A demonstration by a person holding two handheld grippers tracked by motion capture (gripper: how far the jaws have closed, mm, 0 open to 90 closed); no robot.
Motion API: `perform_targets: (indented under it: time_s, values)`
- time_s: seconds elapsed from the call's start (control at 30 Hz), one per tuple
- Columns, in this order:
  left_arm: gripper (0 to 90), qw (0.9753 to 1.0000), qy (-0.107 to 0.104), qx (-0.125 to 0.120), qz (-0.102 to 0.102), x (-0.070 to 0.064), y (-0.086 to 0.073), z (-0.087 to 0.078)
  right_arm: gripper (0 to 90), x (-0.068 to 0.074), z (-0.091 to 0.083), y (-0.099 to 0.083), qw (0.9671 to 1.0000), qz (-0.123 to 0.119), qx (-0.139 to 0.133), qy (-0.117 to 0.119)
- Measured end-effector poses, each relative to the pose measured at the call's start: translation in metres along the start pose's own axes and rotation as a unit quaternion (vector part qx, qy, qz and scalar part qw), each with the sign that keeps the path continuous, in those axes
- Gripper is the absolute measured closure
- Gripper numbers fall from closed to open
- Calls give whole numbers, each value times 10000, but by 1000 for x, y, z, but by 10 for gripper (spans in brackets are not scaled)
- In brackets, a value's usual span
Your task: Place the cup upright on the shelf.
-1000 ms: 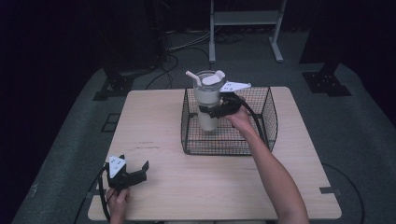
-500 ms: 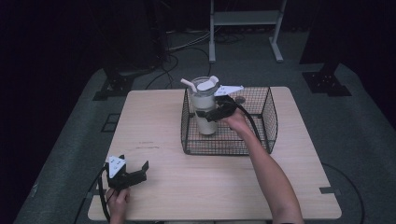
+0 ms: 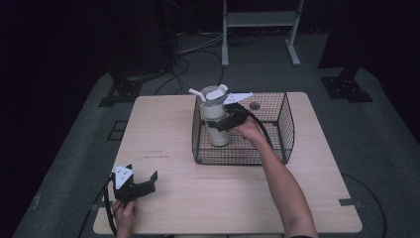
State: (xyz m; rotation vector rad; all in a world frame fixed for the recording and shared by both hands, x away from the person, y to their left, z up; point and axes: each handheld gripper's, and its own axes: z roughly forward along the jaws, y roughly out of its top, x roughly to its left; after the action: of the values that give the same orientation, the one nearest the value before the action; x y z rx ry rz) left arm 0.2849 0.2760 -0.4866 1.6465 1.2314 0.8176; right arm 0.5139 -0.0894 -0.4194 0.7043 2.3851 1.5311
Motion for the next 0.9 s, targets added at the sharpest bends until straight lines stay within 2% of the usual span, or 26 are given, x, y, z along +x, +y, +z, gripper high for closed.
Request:
perform_targets:
  time_s: [0.4,0.53,0.9]
  values:
    - [0,10000,3,7,11,0,0,0,80,-1,-1,-3,10000,-22,-4,-7]
    - [0,10000,10,19,19,0,0,0,80,-1,-2,-5,9999,-162,-31,8]
    - [0,10000,12,31,24,-1,0,0,77,-2,-6,-10,9998,-169,-88,14]
